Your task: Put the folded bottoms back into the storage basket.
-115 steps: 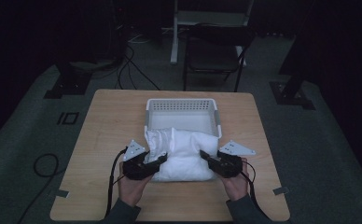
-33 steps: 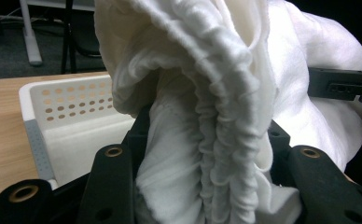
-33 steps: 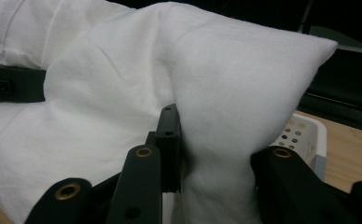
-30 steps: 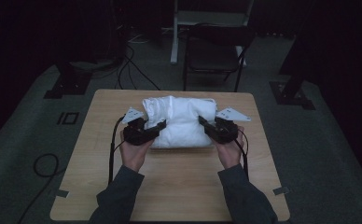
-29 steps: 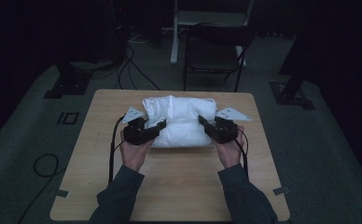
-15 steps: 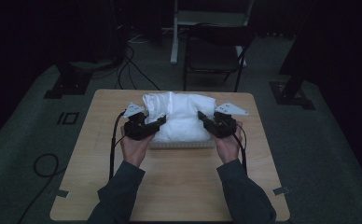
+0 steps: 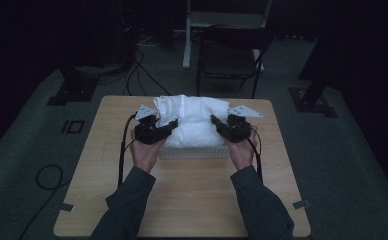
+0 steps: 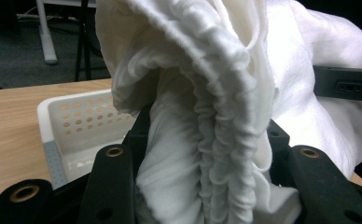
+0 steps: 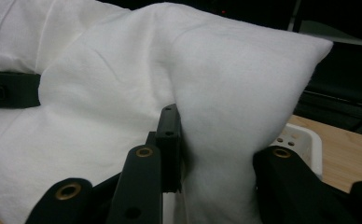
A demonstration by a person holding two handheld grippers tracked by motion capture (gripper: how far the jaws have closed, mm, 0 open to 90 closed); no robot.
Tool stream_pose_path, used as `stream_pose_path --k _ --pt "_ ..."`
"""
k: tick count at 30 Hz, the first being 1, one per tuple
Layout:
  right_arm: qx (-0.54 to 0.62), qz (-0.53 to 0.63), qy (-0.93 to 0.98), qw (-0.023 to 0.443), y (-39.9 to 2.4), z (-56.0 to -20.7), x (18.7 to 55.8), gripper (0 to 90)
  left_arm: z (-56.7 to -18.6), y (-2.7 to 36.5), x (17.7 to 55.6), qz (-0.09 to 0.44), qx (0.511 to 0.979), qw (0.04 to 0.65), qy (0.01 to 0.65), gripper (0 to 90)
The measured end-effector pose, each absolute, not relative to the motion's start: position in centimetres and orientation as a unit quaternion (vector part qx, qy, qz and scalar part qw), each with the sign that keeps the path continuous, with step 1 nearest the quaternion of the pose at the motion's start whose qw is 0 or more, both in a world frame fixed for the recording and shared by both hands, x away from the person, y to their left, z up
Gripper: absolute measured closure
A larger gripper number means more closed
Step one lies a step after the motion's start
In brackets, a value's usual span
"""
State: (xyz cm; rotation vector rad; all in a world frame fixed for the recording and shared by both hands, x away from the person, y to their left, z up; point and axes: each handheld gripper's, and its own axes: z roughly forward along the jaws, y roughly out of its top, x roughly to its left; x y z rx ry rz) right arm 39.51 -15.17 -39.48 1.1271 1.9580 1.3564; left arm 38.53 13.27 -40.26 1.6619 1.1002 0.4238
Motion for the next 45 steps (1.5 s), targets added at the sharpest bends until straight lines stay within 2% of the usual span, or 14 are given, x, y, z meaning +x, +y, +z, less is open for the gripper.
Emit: stream_pose_path --k 24,45 --pt "0.431 0.488 0.715 0.255 -14.9 -39.5 41.4 70.2 -40.4 12.9 40.5 0.175 0.691 0.518 0.473 53.5" --pt "0.448 0.459 0.723 0.257 -14.8 -41.0 43.8 70.4 -41.5 12.2 42.8 0.171 0.694 0.5 0.489 53.6"
